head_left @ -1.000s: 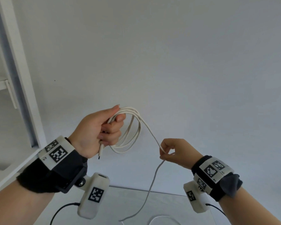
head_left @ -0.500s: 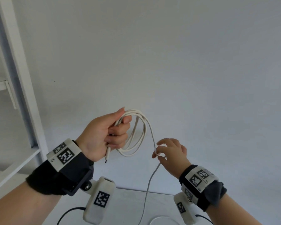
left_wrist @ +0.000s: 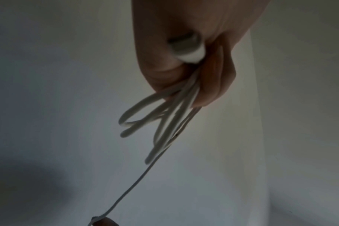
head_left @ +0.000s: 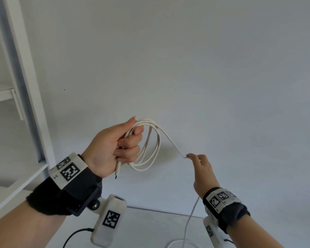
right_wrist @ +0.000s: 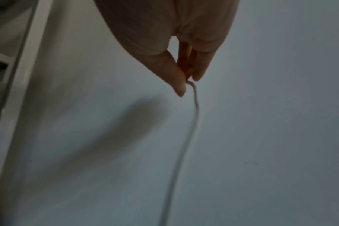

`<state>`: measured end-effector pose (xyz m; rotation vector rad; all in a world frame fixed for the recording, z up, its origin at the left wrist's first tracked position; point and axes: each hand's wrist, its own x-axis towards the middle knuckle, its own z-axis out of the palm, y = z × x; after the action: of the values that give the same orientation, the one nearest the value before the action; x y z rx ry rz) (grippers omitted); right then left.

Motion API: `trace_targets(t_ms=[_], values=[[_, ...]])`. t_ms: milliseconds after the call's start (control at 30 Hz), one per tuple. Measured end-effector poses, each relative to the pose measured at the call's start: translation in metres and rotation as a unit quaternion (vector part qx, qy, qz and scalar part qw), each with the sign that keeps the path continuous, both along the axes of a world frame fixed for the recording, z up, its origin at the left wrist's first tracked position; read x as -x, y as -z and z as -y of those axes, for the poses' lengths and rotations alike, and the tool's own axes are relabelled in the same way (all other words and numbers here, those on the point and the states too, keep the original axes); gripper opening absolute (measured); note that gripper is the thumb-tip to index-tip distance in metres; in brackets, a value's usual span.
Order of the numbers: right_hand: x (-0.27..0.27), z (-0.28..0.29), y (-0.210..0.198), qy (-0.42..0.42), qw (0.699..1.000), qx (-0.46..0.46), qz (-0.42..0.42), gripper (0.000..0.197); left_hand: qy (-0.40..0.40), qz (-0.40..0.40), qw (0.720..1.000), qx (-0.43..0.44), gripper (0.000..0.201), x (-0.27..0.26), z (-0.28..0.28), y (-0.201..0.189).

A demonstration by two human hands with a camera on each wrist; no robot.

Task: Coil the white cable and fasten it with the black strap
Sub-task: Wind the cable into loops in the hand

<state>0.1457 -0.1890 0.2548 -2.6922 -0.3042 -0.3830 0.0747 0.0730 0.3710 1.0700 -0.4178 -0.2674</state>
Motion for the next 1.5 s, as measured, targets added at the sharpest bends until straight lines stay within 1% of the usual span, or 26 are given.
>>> trace_targets(t_ms=[100,200,233,333,367,467,533,600,667,767,833,867,900,967,1000,1033,1067,1100,1133,1200,1266,1300,1333,1400,1433,1500], values=[[-0.004,0.006,0.004,0.006,0.999,0.019,-0.036,0.081,-0.004,0.007,1.000,-0.024,0.034,0.000,0.002,0.003],[-0.006,0.000,0.007,-0.021,0.998,-0.013,-0.065,0.066,0.000,0.010,1.000,-0.030,0.033,-0.001,0.008,0.005],[-0.005,-0.005,0.006,-0.044,0.996,-0.037,-0.063,0.056,0.004,0.011,0.999,-0.030,0.033,-0.001,0.010,0.005],[0.005,-0.024,0.000,-0.110,0.986,-0.110,-0.060,0.015,0.005,0.012,0.999,-0.030,0.033,-0.002,0.015,0.006],[0.008,-0.030,-0.001,-0.126,0.980,-0.137,-0.074,0.012,0.005,0.012,0.999,-0.029,0.033,-0.002,0.017,0.006],[0.013,-0.043,0.005,-0.164,0.957,-0.195,-0.141,0.014,0.005,0.014,1.000,-0.018,0.034,-0.003,0.018,0.005],[0.019,-0.049,0.010,-0.199,0.917,-0.278,-0.207,0.022,-0.002,0.013,1.000,-0.010,0.035,-0.004,0.016,0.005],[0.027,-0.051,0.012,-0.207,0.867,-0.353,-0.284,0.043,-0.008,0.010,1.000,0.006,0.035,-0.005,0.013,0.005],[0.036,-0.052,0.014,-0.212,0.822,-0.385,-0.361,0.061,-0.023,0.010,0.999,0.022,0.035,-0.007,0.010,0.003],[0.046,-0.055,0.019,-0.254,0.742,-0.439,-0.439,0.077,-0.057,0.007,0.997,0.042,0.034,-0.011,0.006,0.001],[0.050,-0.055,0.023,-0.278,0.690,-0.482,-0.462,0.075,-0.078,0.006,0.996,0.052,0.036,-0.014,0.003,0.002],[0.052,-0.055,0.023,-0.283,0.673,-0.504,-0.461,0.069,-0.087,0.005,0.994,0.058,0.036,-0.016,0.001,0.003],[0.053,-0.055,0.022,-0.275,0.663,-0.531,-0.450,0.060,-0.093,0.003,0.994,0.065,0.037,-0.017,-0.001,0.004],[0.055,-0.055,0.017,-0.220,0.659,-0.598,-0.399,0.040,-0.094,-0.003,0.992,0.082,0.036,-0.018,-0.003,0.006],[0.054,-0.055,0.015,-0.178,0.661,-0.630,-0.365,0.031,-0.091,-0.007,0.992,0.091,0.036,-0.018,-0.004,0.007],[0.053,-0.054,0.013,-0.137,0.675,-0.645,-0.332,0.023,-0.088,-0.011,0.991,0.098,0.035,-0.018,-0.004,0.007],[0.050,-0.054,0.013,-0.094,0.704,-0.636,-0.301,0.019,-0.084,-0.012,0.991,0.100,0.035,-0.018,-0.003,0.007],[0.049,-0.054,0.011,-0.058,0.746,-0.604,-0.276,0.017,-0.082,-0.011,0.992,0.095,0.035,-0.018,-0.002,0.008],[0.048,-0.055,0.010,-0.034,0.790,-0.559,-0.252,0.017,-0.086,-0.006,0.993,0.084,0.035,-0.018,0.000,0.008],[0.048,-0.058,0.009,-0.029,0.867,-0.454,-0.206,0.016,-0.102,0.003,0.993,0.053,0.036,-0.017,0.005,0.008],[0.053,-0.062,0.005,-0.065,0.936,-0.309,-0.155,0.017,-0.125,0.012,0.992,0.021,0.036,-0.017,0.009,0.009],[0.057,-0.064,0.001,-0.088,0.960,-0.231,-0.131,0.015,-0.138,0.017,0.990,0.008,0.035,-0.017,0.010,0.009],[0.061,-0.066,-0.003,-0.109,0.974,-0.165,-0.109,0.011,-0.151,0.022,0.988,-0.003,0.034,-0.016,0.012,0.010],[0.070,-0.071,-0.015,-0.138,0.986,-0.061,-0.069,0.006,-0.163,0.041,0.985,-0.027,0.032,-0.014,0.014,0.011],[0.074,-0.073,-0.022,-0.146,0.987,-0.028,-0.053,0.008,-0.166,0.053,0.984,-0.047,0.031,-0.014,0.014,0.013],[0.081,-0.077,-0.036,-0.162,0.986,-0.002,-0.026,0.010,-0.176,0.074,0.977,-0.092,0.030,-0.013,0.016,0.015]])
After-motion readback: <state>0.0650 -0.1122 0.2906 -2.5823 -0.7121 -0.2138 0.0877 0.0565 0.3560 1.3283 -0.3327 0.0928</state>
